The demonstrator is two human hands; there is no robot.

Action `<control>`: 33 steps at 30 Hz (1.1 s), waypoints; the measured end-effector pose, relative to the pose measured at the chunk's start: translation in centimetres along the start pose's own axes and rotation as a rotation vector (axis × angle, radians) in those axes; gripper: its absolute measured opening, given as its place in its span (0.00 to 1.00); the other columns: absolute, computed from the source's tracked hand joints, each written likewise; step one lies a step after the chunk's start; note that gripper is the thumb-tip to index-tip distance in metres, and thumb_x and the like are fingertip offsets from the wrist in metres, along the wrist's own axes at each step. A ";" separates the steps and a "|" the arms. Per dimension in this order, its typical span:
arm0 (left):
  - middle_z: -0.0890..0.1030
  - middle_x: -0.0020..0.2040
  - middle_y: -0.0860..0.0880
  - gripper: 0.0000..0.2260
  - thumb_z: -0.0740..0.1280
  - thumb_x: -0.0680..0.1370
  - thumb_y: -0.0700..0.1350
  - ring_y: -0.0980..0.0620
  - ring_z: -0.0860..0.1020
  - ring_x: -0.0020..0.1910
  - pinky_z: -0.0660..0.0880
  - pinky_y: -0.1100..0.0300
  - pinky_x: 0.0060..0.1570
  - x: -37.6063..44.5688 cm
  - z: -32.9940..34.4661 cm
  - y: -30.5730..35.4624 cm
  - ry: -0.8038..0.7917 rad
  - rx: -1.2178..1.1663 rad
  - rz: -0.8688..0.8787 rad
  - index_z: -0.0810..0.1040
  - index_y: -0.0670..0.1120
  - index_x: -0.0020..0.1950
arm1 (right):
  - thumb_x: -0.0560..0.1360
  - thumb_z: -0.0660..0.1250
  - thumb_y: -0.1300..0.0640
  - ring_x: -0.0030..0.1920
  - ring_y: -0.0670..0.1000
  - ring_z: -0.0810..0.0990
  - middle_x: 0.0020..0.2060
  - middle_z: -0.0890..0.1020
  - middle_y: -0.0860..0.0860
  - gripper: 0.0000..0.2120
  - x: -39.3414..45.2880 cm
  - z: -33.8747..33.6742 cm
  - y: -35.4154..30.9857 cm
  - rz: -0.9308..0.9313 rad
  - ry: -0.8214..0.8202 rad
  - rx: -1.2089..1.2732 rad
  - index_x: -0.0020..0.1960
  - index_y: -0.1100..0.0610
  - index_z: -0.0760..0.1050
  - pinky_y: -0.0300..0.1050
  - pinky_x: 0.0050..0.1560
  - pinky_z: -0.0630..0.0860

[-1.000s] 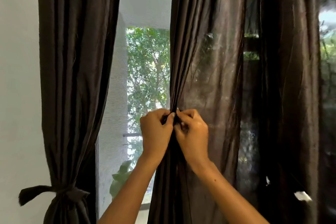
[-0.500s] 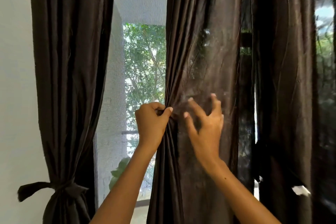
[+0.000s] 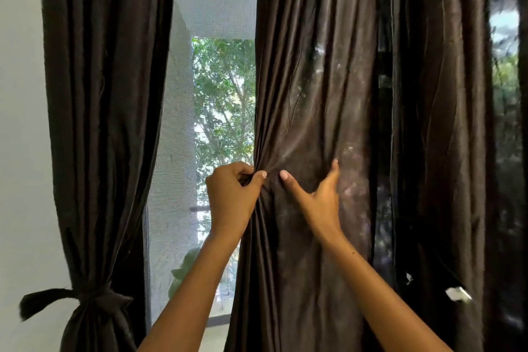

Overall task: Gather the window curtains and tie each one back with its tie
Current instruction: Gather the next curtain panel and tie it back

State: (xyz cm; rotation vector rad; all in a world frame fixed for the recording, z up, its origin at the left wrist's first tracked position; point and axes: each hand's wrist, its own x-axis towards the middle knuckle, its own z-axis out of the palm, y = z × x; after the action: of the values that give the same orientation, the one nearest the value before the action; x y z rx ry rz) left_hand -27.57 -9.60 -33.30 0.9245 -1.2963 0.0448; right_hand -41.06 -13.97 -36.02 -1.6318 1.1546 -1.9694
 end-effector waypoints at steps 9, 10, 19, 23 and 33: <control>0.78 0.29 0.56 0.06 0.75 0.71 0.41 0.60 0.78 0.31 0.76 0.63 0.38 -0.2 -0.2 0.3 0.032 0.047 0.039 0.81 0.46 0.35 | 0.71 0.73 0.63 0.41 0.43 0.80 0.41 0.80 0.46 0.07 -1.3 1.0 -0.2 -0.435 0.222 -0.107 0.48 0.57 0.80 0.31 0.40 0.73; 0.79 0.29 0.55 0.05 0.75 0.71 0.41 0.58 0.79 0.31 0.77 0.62 0.39 -0.2 -0.1 0.3 0.037 0.060 0.060 0.82 0.45 0.36 | 0.71 0.72 0.64 0.40 0.45 0.79 0.42 0.79 0.47 0.07 -1.9 1.1 -0.5 -0.500 0.228 -0.169 0.48 0.58 0.80 0.35 0.39 0.73; 0.82 0.32 0.51 0.11 0.67 0.78 0.48 0.56 0.79 0.31 0.75 0.56 0.38 -1.3 0.4 0.1 -0.042 0.013 0.114 0.84 0.46 0.40 | 0.75 0.62 0.66 0.48 0.52 0.75 0.56 0.71 0.52 0.26 -4.5 1.7 -1.7 -0.626 -0.066 -0.483 0.72 0.57 0.67 0.45 0.36 0.73; 0.80 0.28 0.51 0.11 0.71 0.74 0.51 0.56 0.78 0.29 0.73 0.61 0.34 -1.1 0.2 0.3 -0.069 -0.034 0.086 0.83 0.46 0.34 | 0.72 0.64 0.63 0.48 0.52 0.77 0.58 0.71 0.51 0.19 -4.9 1.2 -1.2 -0.627 -0.182 -0.464 0.63 0.59 0.75 0.44 0.34 0.73; 0.82 0.31 0.51 0.05 0.74 0.72 0.44 0.58 0.81 0.33 0.77 0.61 0.38 -0.5 0.3 -0.7 -0.040 -0.047 0.044 0.84 0.43 0.38 | 0.69 0.62 0.33 0.76 0.49 0.52 0.77 0.54 0.53 0.44 0.1 -0.6 0.6 0.021 -0.175 -0.016 0.77 0.53 0.51 0.49 0.74 0.57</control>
State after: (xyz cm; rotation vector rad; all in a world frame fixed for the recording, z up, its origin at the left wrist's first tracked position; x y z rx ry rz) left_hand -27.64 -10.02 -34.11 0.8605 -1.3499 0.0303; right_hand -41.80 -14.21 -36.41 -1.7532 1.1183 -1.7692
